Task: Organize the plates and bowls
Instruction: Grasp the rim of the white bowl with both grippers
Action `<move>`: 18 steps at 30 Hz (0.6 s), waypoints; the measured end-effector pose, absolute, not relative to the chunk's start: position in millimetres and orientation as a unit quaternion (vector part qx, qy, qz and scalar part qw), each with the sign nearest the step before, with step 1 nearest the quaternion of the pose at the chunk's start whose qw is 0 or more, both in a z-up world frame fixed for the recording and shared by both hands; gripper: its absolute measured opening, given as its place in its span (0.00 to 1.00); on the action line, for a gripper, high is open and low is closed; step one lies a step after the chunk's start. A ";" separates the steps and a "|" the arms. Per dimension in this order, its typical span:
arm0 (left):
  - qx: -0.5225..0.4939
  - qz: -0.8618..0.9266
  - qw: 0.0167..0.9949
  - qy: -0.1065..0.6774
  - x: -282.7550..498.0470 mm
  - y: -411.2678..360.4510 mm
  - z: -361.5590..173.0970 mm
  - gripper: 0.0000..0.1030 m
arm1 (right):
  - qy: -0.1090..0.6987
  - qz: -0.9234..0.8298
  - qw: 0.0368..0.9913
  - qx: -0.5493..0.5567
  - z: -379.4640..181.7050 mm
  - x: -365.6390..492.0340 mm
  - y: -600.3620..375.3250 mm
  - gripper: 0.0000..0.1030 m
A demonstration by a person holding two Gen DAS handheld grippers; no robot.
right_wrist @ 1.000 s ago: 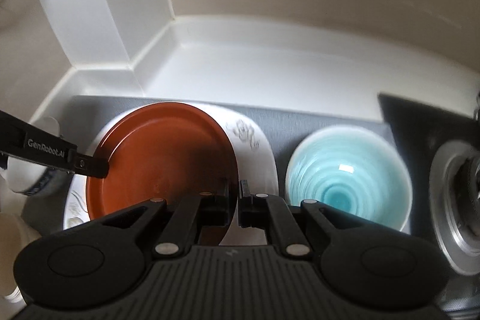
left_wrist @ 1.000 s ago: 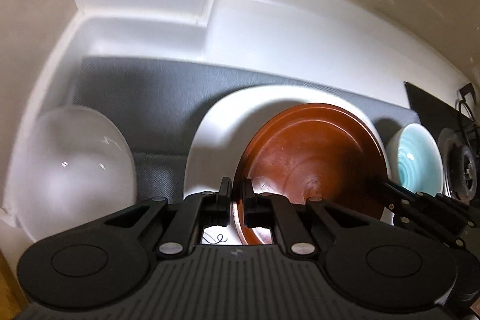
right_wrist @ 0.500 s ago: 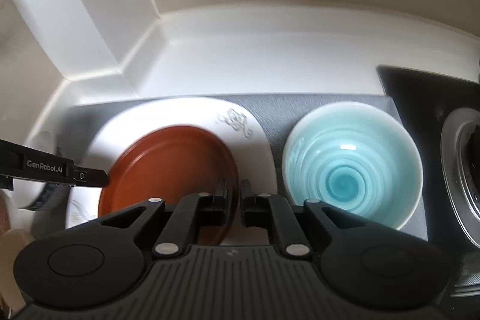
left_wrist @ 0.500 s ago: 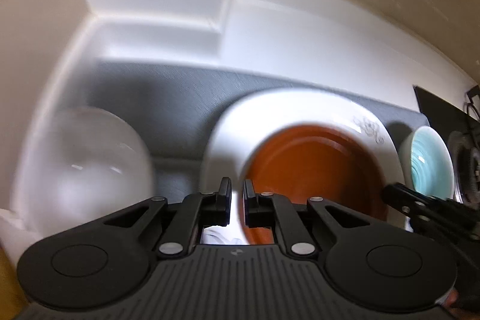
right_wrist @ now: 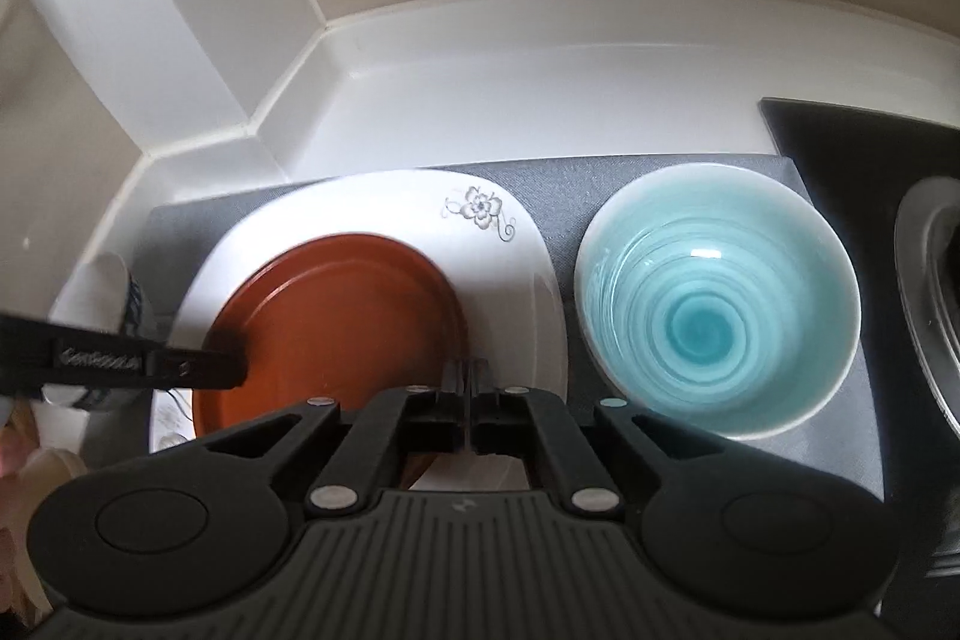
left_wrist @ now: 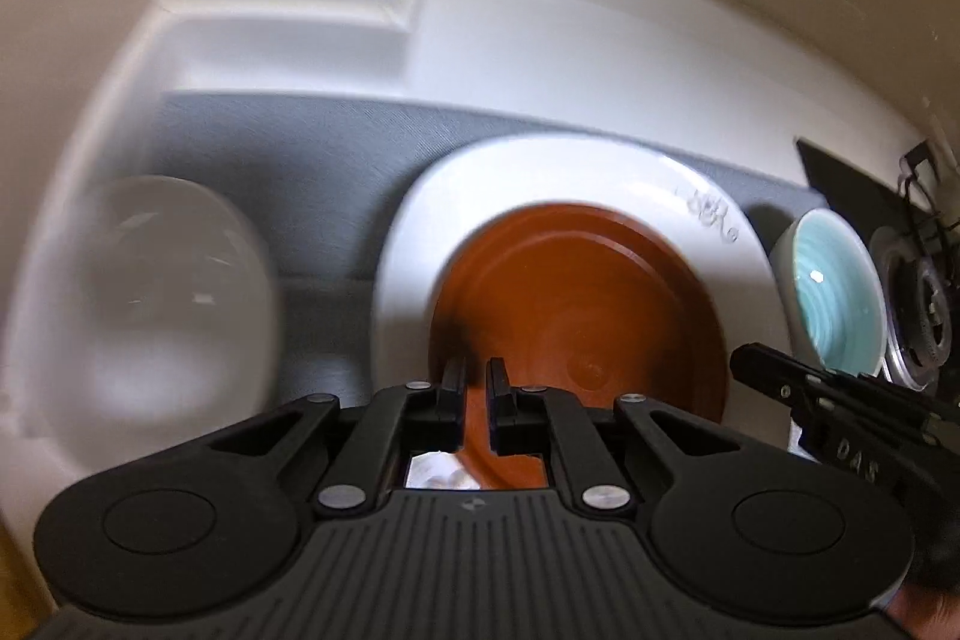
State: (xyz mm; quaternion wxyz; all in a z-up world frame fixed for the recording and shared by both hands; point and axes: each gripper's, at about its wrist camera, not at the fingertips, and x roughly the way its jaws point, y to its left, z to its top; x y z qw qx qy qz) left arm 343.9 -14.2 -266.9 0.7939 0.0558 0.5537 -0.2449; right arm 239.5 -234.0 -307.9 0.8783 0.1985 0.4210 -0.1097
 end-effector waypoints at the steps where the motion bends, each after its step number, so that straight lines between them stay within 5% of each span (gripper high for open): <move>1: 0.050 -0.246 0.802 0.542 338.3 -2.1 -257.7 0.11 | 0.415 -0.110 0.881 0.201 -303.4 236.5 -233.3 0.06; 6: -0.039 -0.227 0.833 0.504 319.1 86.5 -229.2 0.66 | 0.383 -0.055 0.896 0.219 -278.1 227.8 -216.0 0.11; 10: -0.097 -0.168 0.861 0.471 317.4 147.0 -233.6 0.68 | 0.377 0.001 0.902 0.212 -269.6 245.1 -184.6 0.35; 13: -0.115 -0.128 0.871 0.460 327.1 169.1 -250.9 0.65 | 0.384 0.023 0.905 0.183 -272.0 266.5 -153.9 0.36; 18: -0.160 -0.131 0.840 0.502 347.2 182.7 -283.0 0.44 | 0.409 0.082 0.890 0.186 -286.8 306.8 -113.2 0.36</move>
